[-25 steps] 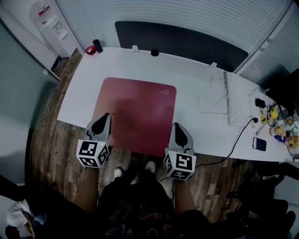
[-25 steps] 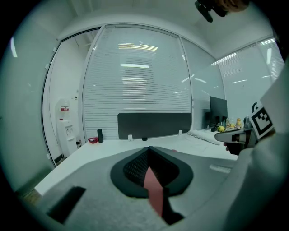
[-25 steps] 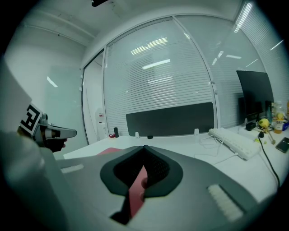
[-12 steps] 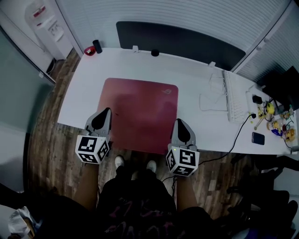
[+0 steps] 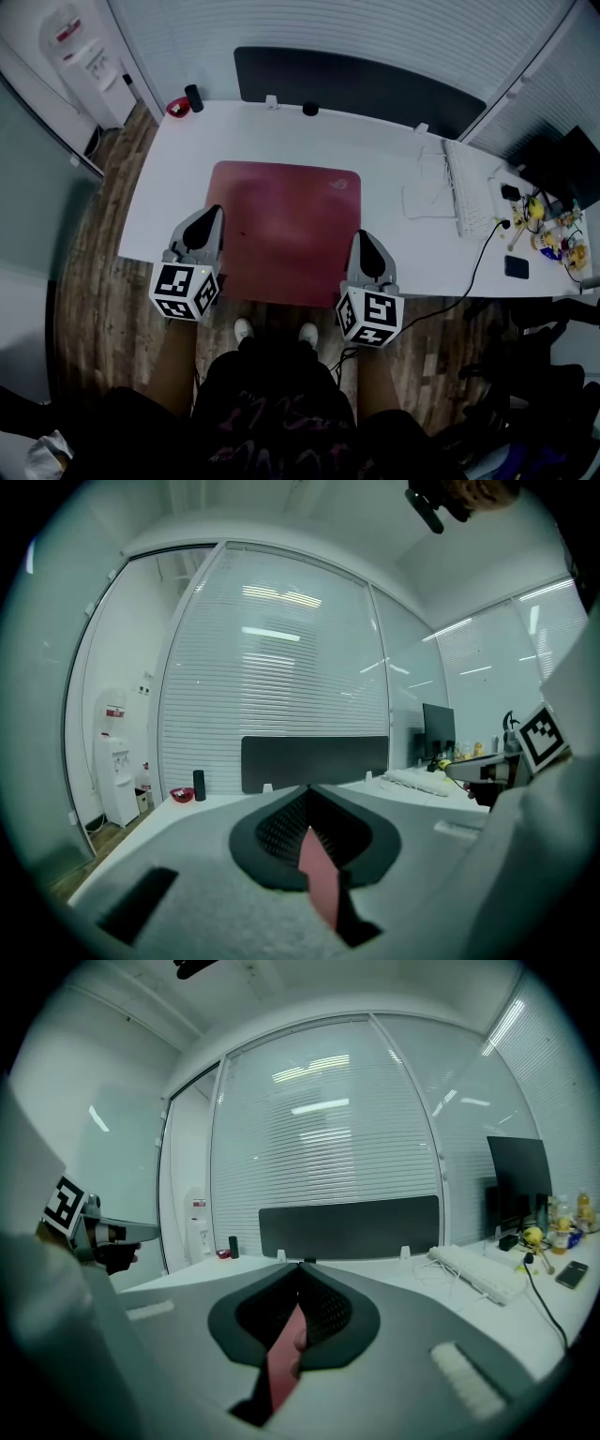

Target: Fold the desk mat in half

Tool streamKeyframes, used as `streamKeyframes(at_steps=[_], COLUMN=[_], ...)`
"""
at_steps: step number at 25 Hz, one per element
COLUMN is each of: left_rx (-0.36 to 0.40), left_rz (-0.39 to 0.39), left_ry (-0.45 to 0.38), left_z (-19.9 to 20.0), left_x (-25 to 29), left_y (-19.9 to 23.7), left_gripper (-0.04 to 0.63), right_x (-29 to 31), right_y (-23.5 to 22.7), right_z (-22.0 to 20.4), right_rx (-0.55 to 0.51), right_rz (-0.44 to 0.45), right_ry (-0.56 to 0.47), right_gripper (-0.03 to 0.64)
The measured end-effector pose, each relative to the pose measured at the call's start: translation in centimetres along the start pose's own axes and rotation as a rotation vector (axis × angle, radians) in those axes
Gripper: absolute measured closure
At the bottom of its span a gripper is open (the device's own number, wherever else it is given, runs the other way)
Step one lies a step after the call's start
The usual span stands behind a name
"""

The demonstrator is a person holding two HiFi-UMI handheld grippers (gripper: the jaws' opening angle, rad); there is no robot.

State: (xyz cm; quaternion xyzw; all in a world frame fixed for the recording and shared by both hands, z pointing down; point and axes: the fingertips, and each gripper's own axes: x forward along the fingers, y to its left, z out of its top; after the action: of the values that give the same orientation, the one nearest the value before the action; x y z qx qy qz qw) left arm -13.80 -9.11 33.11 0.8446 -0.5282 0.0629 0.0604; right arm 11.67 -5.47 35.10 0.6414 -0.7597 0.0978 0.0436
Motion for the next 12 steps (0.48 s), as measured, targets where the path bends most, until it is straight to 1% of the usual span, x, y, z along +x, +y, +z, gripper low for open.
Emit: streamKeyframes(at_steps=[6,12], left_rx=[-0.03,-0.026], left_rz=[-0.014,-0.03], left_ry=[0.02,0.054], left_z=[-1.4,-3.3], left_x=[-0.2,-0.1], left_y=[0.5,0.1], left_gripper=[0.594,0.594], right_x=[0.1,-0.1], right_y=[0.9,1.1], right_z=[-1.1,-3.1], right_rx=[0.001,-0.011], right_rz=[-0.014,-0.013], right_ry=[0.025,0.067], right_gripper=[0.611,0.611])
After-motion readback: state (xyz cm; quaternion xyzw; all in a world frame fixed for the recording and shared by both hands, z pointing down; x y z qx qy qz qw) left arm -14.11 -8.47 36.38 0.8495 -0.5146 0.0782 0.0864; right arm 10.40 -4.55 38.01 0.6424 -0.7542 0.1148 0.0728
